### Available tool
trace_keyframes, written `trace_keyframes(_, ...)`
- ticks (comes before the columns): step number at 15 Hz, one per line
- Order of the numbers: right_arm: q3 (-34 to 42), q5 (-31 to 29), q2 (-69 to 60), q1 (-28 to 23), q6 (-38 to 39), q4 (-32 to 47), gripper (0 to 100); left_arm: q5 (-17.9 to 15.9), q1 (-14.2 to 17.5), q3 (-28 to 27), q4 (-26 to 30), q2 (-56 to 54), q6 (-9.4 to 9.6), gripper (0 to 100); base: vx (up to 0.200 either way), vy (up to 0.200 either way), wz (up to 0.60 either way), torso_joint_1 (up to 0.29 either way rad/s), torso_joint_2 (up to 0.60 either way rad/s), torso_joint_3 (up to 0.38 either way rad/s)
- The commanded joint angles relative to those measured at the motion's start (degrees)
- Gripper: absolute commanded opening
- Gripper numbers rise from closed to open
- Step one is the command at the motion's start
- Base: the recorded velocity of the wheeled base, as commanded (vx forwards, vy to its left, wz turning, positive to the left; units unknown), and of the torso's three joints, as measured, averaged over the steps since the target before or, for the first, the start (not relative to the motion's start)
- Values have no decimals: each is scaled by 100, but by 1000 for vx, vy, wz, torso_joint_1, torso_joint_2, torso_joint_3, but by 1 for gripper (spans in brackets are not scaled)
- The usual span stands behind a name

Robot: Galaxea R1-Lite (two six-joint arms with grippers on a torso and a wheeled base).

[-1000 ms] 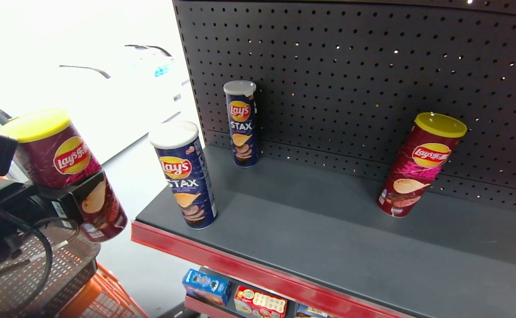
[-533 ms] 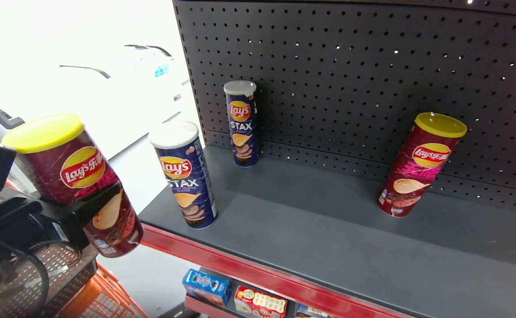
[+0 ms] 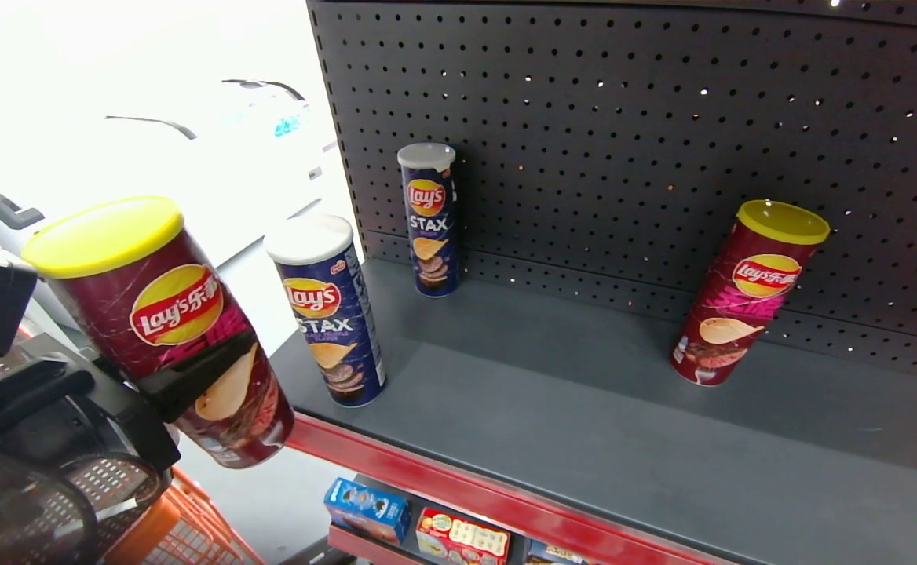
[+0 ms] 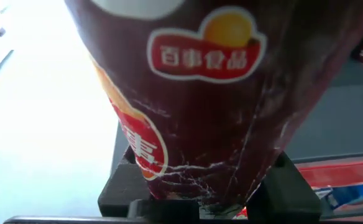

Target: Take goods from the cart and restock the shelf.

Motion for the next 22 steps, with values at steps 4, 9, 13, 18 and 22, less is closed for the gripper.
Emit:
trace_keyframes(4,0,-1,7,2,-2,-2,100,-14,-467,-33,-11,43,-159,0,0,0,0,0,0,0)
trace_keyframes(9,0,-1,7,2,-2,-2,100,-14,-1038,-112,-38,281,-186,0,0,0,0,0,0,0)
trace_keyframes(13,0,-1,7,2,-2,-2,100,-146,-1557,-393,-47,536,-194,0,0,0,0,0,0,0)
trace_keyframes(18,0,-1,7,2,-2,-2,100,-173,-1653,-622,-38,878,-186,0,0,0,0,0,0,0)
trace_keyframes(22,0,-1,7,2,-2,-11,100,-181,-1697,-1342,-20,1740,-98,0,0,0,0,0,0,0)
